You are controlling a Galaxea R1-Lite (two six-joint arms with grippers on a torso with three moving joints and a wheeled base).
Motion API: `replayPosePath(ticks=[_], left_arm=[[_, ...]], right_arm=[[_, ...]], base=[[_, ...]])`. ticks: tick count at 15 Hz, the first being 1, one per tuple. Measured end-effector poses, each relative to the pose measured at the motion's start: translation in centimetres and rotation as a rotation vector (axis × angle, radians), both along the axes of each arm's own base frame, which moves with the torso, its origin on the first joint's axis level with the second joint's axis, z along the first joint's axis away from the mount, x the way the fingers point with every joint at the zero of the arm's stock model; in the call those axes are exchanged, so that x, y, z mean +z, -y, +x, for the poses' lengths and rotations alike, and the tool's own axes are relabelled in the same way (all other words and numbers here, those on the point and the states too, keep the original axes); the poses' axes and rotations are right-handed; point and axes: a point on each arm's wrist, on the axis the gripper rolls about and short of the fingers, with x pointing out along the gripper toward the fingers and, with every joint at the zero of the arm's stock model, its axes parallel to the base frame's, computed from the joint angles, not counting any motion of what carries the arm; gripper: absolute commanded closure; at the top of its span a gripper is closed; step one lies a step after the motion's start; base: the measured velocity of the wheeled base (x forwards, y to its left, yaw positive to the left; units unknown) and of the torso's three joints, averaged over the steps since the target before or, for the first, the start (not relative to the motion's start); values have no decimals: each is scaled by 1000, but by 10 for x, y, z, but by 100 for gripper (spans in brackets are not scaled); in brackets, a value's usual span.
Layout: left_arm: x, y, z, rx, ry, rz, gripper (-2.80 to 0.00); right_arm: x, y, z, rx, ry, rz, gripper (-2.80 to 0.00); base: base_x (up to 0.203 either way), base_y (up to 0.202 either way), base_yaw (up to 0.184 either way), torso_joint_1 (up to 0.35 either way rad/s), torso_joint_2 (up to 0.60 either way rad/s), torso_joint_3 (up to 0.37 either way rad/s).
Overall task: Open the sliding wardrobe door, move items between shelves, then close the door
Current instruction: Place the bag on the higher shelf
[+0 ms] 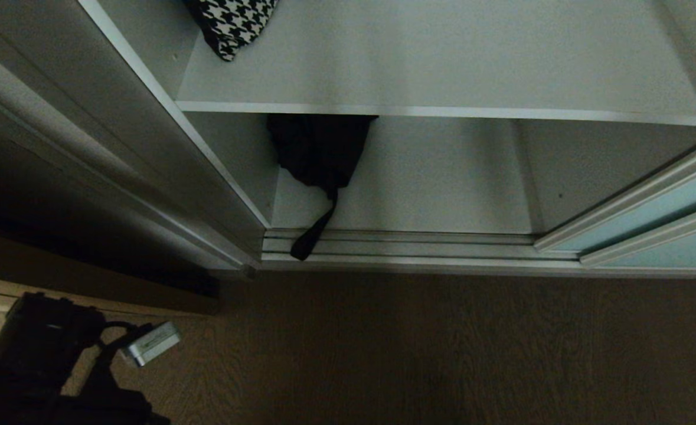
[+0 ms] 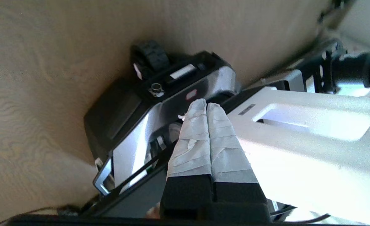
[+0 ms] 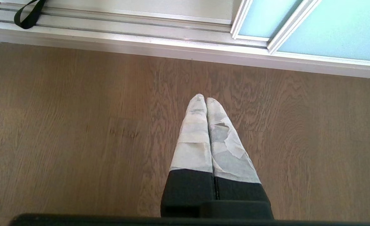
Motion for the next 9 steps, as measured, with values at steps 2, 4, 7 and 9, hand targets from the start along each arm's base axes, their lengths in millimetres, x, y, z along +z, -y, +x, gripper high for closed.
replayPosePath(ticks=[2,4,7,9], left_arm=[[1,14,24,-35,-35,2,0],[1,26,48,-26,-72,-10,0],[1,47,98,106,-109,-67,0],[5,61,131,211,-103,-98,0]], right_arm=[[0,0,0,0,0,0,0],[0,0,0,0,0,0,0],[0,0,0,0,0,-1,0],[0,0,0,0,0,0,0]], base=[[0,0,0,0,0,0],[0,0,0,0,0,0],[0,0,0,0,0,0],[0,0,0,0,0,0]])
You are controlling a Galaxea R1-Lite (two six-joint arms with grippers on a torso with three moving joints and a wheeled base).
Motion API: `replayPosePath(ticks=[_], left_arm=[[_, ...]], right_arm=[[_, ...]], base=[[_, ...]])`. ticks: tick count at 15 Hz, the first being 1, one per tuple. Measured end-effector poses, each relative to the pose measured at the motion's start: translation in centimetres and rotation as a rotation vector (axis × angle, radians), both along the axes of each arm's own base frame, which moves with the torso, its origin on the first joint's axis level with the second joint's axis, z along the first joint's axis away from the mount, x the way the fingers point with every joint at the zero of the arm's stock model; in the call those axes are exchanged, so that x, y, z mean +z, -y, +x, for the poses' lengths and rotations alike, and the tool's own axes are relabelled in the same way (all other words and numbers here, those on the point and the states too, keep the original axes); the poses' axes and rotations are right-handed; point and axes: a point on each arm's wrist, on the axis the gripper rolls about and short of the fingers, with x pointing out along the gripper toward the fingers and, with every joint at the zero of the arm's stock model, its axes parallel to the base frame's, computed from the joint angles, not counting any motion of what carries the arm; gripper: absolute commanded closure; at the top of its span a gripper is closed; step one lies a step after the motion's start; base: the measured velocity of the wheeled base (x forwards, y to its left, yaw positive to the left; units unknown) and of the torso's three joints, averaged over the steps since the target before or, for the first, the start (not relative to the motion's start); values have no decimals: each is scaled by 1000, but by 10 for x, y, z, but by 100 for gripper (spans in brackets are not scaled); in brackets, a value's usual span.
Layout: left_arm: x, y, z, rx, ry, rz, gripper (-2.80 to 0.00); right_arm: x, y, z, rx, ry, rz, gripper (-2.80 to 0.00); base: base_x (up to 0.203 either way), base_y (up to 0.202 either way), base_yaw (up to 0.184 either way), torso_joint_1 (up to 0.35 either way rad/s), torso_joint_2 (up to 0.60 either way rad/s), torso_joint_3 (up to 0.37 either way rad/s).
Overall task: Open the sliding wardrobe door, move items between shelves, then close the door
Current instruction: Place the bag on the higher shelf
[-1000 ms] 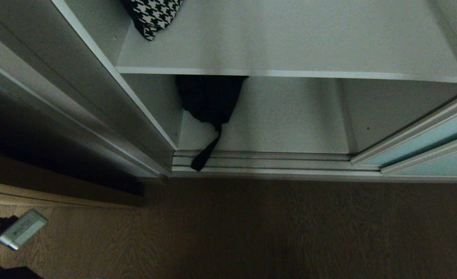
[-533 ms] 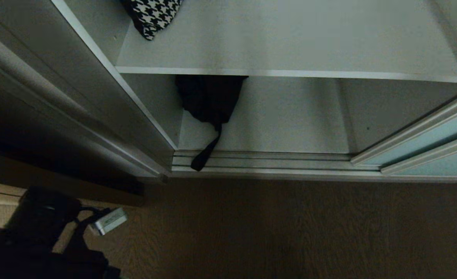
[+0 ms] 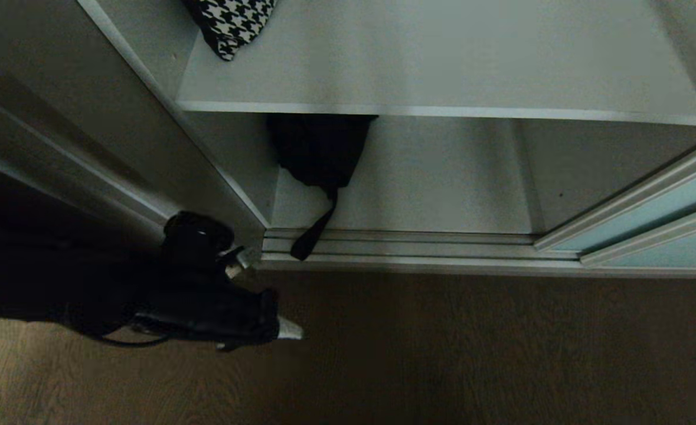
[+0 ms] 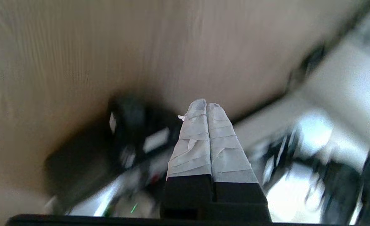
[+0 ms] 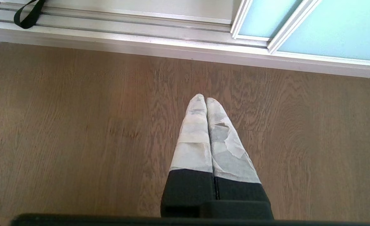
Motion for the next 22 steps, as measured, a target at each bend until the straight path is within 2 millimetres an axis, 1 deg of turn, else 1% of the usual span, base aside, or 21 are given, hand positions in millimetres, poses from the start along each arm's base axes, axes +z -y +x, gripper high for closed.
replayPosePath(ticks=[3,6,8,11,13,15,17,20,22], left_arm=[[-5,17,38,128,-10,-34,0],[-6,34,73,289,92,-31,0],[-1,44,87,362,174,-11,0],[10,51,98,426,311,-27,0],[22,55,105,478,433,-22,0],[27,59,114,497,500,-7,0],[23,63,127,509,534,5,0],[11,65,149,594,648,54,0],[6,64,158,634,715,86,0]], right_arm=[[0,0,0,0,0,0,0],[0,0,0,0,0,0,0],[0,0,0,0,0,0,0],[0,0,0,0,0,0,0],[0,0,0,0,0,0,0],[0,0,0,0,0,0,0],[0,0,0,0,0,0,0],[0,0,0,0,0,0,0],[0,0,0,0,0,0,0]], base=[[0,0,0,0,0,0],[0,0,0,0,0,0],[0,0,0,0,0,0],[0,0,0,0,0,0],[0,0,0,0,0,0],[0,0,0,0,0,0],[0,0,0,0,0,0],[0,0,0,1,2,9],[0,0,0,0,0,0]])
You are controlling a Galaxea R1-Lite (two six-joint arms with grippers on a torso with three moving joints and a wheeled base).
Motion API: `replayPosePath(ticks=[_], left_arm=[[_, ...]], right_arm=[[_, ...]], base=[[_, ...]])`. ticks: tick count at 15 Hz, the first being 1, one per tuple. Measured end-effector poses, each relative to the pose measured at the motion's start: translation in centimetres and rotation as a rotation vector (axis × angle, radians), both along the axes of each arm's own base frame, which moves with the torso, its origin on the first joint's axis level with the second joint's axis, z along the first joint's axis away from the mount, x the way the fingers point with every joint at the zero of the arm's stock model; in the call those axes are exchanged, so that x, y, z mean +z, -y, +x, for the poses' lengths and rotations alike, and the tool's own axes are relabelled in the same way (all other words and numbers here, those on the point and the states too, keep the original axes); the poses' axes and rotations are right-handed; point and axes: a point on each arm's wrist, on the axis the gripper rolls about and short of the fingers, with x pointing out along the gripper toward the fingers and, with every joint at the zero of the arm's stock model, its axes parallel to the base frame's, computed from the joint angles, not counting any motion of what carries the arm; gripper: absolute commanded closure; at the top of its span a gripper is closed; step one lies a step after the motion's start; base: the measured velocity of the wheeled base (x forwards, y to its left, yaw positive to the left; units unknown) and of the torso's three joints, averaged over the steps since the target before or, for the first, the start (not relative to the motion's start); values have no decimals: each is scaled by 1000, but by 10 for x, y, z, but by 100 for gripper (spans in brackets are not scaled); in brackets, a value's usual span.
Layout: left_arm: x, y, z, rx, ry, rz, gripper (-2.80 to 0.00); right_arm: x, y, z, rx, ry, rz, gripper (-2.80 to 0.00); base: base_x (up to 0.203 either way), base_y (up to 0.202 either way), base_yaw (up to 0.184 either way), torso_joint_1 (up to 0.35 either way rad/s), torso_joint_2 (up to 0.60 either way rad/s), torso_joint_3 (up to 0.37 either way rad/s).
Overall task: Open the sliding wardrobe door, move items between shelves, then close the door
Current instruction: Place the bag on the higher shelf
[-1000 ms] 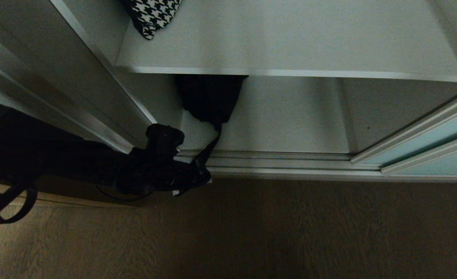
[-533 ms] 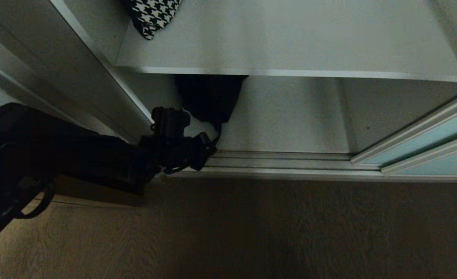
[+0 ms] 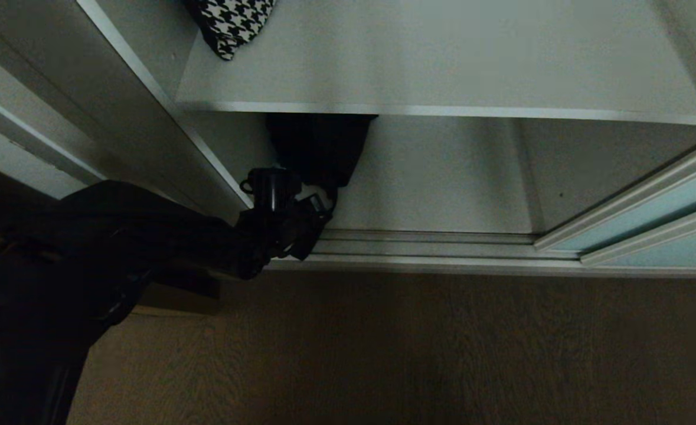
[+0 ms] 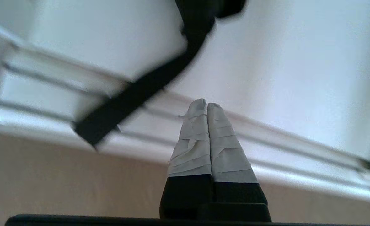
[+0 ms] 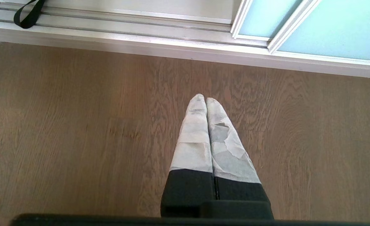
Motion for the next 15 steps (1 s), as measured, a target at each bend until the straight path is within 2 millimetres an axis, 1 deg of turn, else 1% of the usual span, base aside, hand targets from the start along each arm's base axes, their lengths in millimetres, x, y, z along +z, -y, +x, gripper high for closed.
replayPosePath(ticks=[4,6,9,12,15], left_arm=[[9,0,10,72,115,39,0],[10,2,18,96,147,67,0],[3,1,35,122,215,56,0],[-11,2,51,134,237,56,0],[-16,-1,57,143,243,75,0]], right_arm=[[0,0,0,0,0,0,0],[0,0,0,0,0,-1,0],[0,0,0,0,0,0,0],[0,0,0,0,0,0,0],[0,0,0,0,0,0,0]], base=[[0,0,0,0,0,0],[0,0,0,0,0,0],[0,0,0,0,0,0],[0,0,0,0,0,0],[0,0,0,0,0,0]])
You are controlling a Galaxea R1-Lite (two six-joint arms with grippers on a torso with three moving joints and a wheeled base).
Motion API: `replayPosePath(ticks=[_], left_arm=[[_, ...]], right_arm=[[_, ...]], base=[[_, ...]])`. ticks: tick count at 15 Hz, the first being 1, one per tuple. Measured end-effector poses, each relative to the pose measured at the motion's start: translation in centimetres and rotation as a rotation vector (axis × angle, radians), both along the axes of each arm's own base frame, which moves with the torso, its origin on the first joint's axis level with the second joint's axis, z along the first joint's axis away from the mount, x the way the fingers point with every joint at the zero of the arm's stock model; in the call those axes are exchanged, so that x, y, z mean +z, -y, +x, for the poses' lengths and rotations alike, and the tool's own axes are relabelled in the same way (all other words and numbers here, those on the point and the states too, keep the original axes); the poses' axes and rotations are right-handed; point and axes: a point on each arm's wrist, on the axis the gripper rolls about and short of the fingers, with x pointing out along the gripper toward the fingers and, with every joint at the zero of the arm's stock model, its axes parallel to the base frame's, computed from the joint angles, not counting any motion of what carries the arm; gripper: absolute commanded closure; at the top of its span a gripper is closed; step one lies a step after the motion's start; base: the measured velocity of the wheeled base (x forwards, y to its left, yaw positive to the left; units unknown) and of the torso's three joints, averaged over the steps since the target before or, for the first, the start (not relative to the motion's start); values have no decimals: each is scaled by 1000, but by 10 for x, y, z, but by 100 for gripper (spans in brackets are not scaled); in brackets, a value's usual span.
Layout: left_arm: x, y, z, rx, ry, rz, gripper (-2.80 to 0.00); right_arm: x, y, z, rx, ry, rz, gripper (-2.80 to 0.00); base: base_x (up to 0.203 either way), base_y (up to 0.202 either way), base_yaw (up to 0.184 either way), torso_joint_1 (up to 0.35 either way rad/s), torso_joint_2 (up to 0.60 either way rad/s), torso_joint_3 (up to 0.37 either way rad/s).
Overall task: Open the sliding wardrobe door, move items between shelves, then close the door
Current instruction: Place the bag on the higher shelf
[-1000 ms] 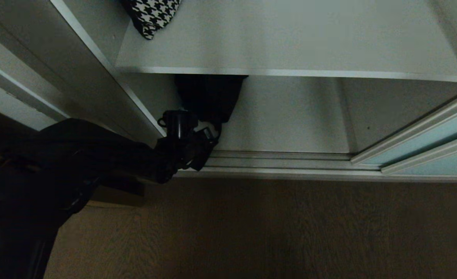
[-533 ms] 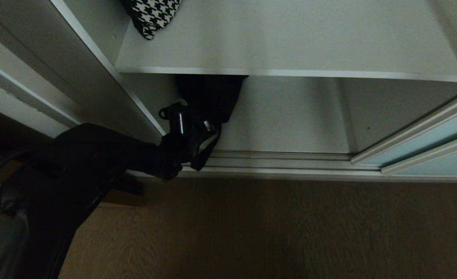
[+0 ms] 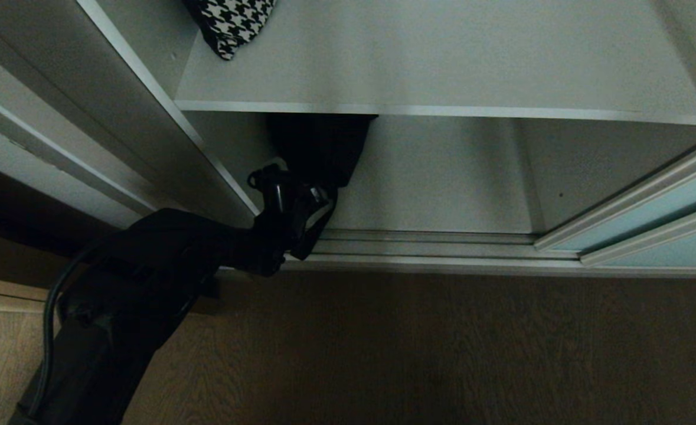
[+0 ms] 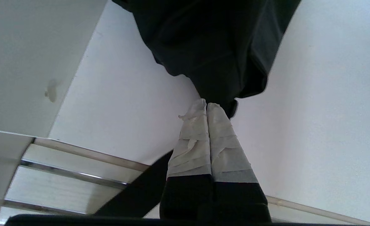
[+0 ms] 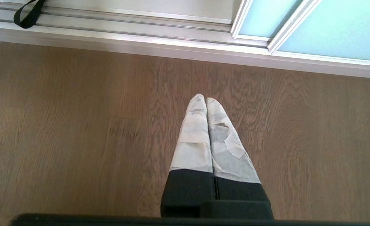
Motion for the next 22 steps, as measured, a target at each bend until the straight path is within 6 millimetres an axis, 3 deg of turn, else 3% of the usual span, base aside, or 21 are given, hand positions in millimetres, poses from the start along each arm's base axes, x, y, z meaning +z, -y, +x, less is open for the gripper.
replayPosePath(ticks=[1,2,9,14,18,22], left_arm=[[0,-1,-1,-2,-2,1,0],[2,-2,-2,-7,-9,3,-280],[16,-8,-23,-112,-68,26,-280],[26,-9,-10,-101,-8,17,-280],[10,-9,11,-84,6,45,-280],[-10,-9,20,-71,50,64,-280]], right_arm=[[0,0,0,0,0,0,0],[0,0,0,-1,0,0,0],[0,0,0,-1,0,0,0],[0,0,0,-1,0,0,0],[0,0,0,-1,0,0,0],[0,0,0,-1,0,0,0]], base=[[0,0,0,0,0,0],[0,0,0,0,0,0],[0,0,0,0,0,0],[0,0,0,0,0,0],[0,0,0,0,0,0],[0,0,0,0,0,0]])
